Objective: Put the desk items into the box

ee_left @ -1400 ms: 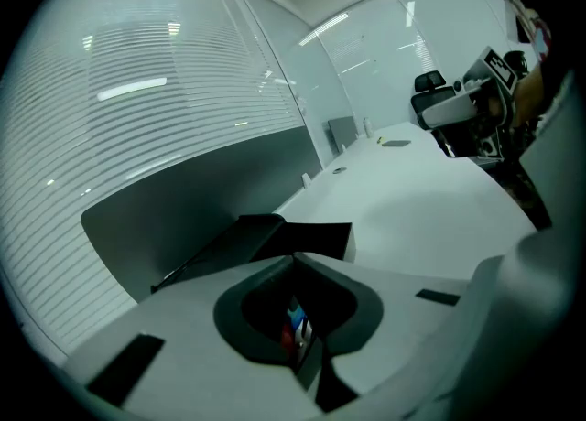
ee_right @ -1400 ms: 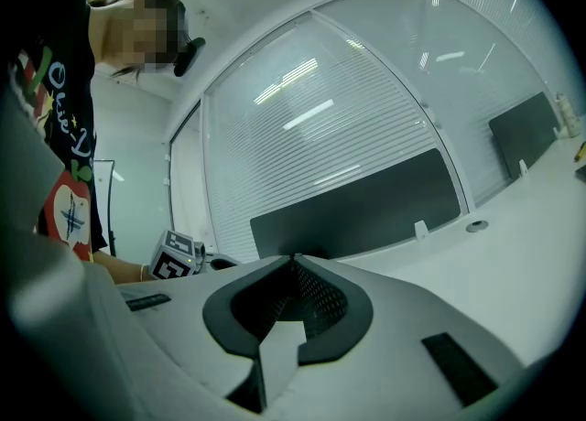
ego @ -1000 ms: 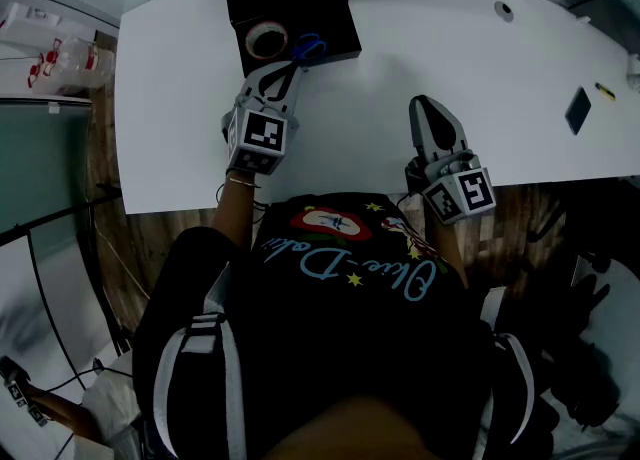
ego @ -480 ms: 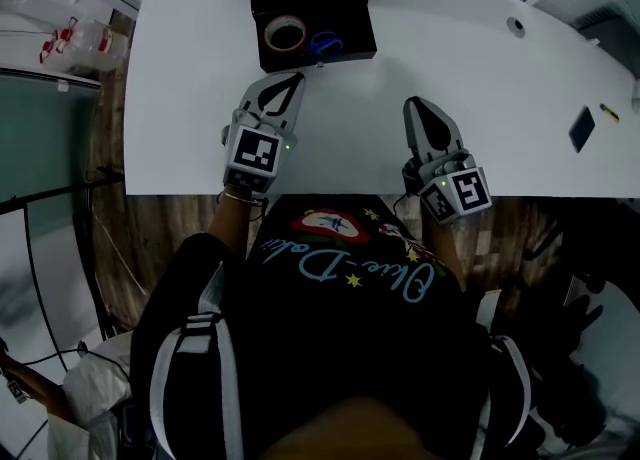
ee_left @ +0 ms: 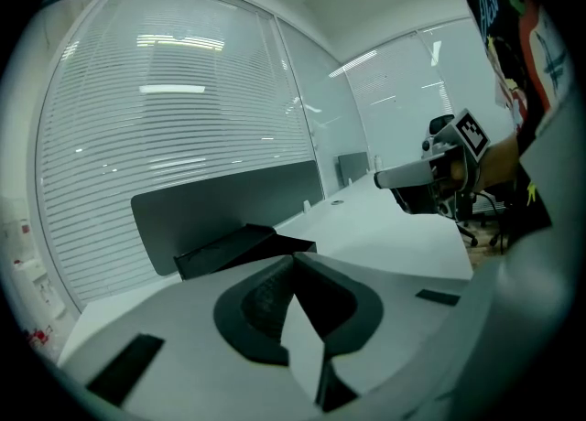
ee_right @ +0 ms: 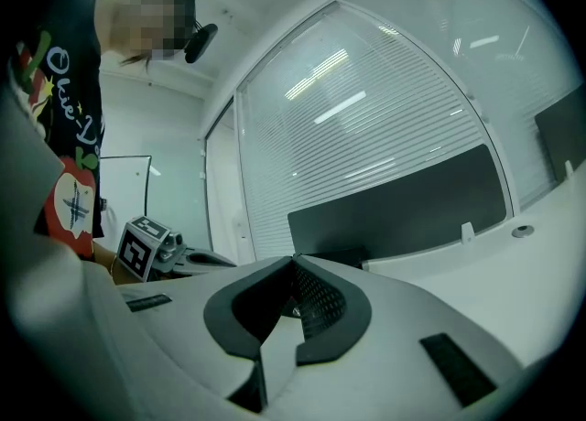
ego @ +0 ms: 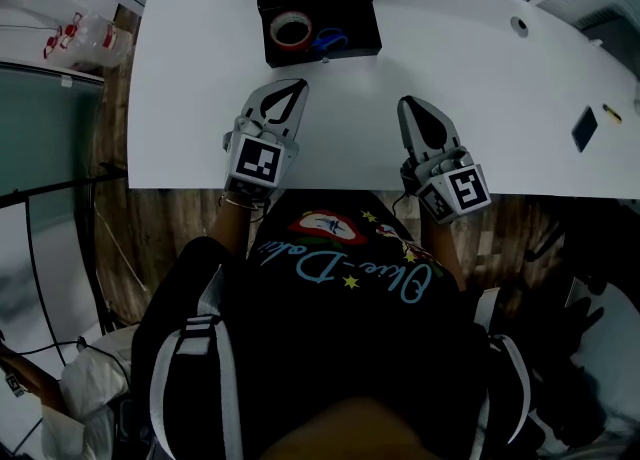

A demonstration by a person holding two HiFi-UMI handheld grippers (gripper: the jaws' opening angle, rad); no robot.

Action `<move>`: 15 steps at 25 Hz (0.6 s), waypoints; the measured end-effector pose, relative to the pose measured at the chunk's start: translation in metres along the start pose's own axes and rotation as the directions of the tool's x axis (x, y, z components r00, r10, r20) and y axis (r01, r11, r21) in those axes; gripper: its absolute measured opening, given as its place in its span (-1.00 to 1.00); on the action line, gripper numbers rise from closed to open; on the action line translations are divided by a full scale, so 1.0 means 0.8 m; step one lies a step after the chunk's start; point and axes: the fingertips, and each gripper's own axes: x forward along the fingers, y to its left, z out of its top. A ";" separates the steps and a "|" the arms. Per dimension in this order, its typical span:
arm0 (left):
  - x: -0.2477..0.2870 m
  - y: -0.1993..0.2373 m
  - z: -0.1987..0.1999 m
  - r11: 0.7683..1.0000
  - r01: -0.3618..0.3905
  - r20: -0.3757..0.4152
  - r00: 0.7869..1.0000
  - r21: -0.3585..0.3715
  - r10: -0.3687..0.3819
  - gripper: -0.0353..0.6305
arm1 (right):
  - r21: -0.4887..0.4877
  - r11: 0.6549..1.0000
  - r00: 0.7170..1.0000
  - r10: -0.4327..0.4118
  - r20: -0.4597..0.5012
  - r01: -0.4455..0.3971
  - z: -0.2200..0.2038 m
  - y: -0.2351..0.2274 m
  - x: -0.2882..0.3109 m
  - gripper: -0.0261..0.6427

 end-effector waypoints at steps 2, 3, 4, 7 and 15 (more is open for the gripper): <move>-0.004 0.002 -0.001 1.000 -0.006 -0.002 1.000 0.004 0.006 -0.83 | -0.005 1.000 1.000 -0.001 -0.001 0.001 -0.001 0.003 0.000 -0.84; -0.006 0.004 -0.002 1.000 -0.009 -0.001 1.000 0.005 0.009 -0.83 | -0.008 1.000 1.000 -0.003 -0.003 0.003 -0.002 0.004 0.000 -0.84; -0.007 0.005 -0.002 1.000 -0.014 -0.001 1.000 0.006 0.014 -0.83 | -0.009 1.000 1.000 -0.006 -0.009 0.006 -0.004 0.004 0.000 -0.84; -0.011 0.006 -0.003 1.000 -0.023 0.000 1.000 0.010 0.023 -0.83 | -0.007 1.000 1.000 -0.008 -0.023 0.007 -0.009 0.007 0.000 -0.84; -0.026 0.013 -0.011 0.998 -0.051 -0.012 0.999 0.028 0.052 -0.83 | -0.011 1.000 1.000 0.001 -0.023 -0.002 -0.012 0.018 0.001 -0.84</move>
